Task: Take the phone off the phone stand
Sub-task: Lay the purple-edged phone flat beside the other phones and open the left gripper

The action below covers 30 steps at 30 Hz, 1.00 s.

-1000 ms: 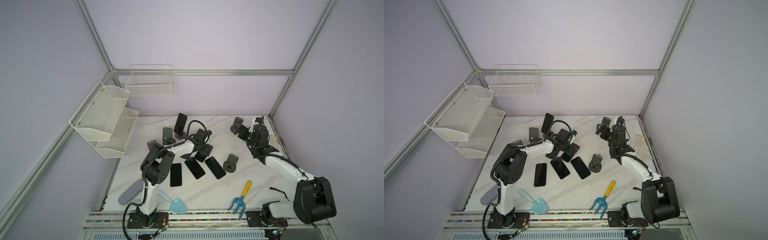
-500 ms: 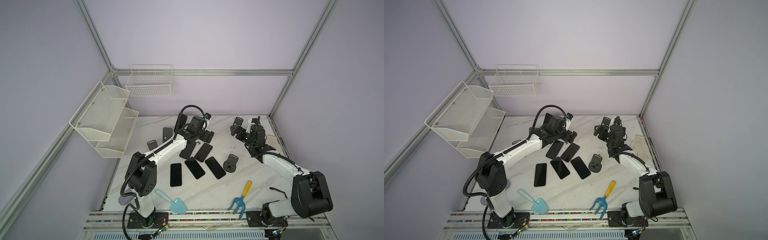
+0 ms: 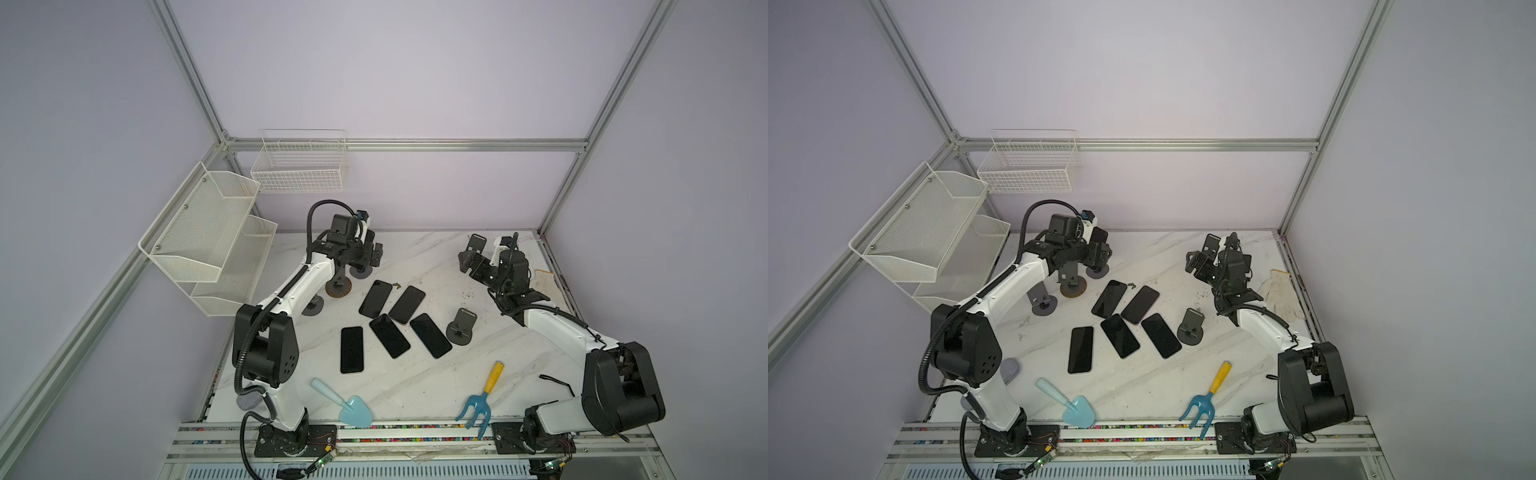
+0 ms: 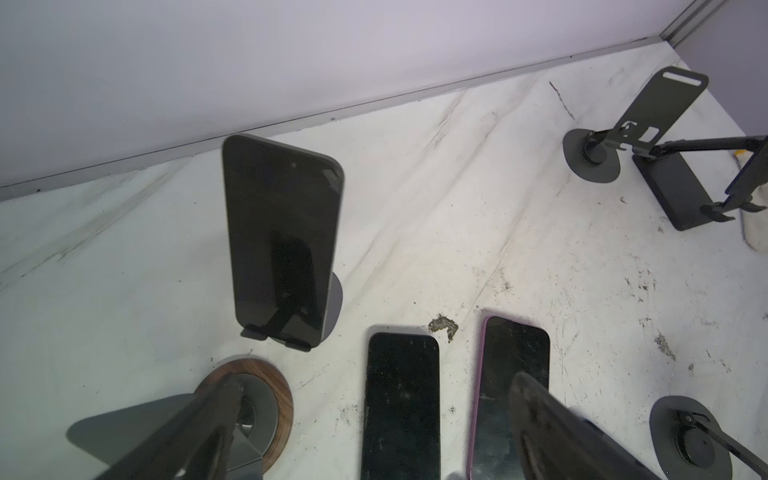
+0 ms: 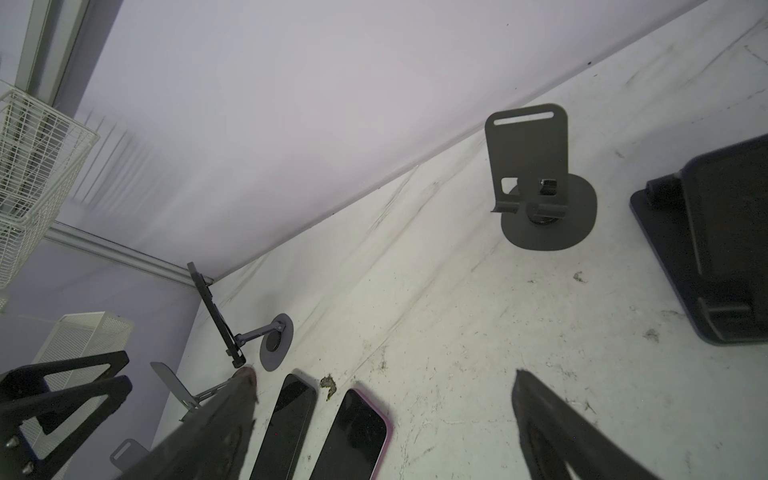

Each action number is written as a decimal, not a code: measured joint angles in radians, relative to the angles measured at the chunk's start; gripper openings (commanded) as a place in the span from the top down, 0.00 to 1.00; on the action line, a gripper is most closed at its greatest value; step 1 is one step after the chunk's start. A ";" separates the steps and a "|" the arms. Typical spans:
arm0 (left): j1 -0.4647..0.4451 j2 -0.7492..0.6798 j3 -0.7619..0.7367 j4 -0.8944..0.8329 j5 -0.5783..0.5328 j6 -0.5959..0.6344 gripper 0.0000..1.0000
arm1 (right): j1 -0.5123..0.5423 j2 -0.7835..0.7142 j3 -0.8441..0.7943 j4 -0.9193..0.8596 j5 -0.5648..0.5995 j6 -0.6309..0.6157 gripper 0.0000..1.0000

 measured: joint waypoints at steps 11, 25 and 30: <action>0.092 0.127 0.094 0.100 0.176 0.034 0.00 | 0.001 -0.013 0.000 -0.015 0.021 0.001 0.03; 0.111 0.269 0.177 0.138 0.156 0.156 0.00 | 0.007 -0.023 0.003 -0.018 0.035 0.026 0.03; 0.114 0.299 0.188 0.167 0.153 0.159 0.00 | 0.010 -0.023 0.008 -0.018 0.049 0.027 0.03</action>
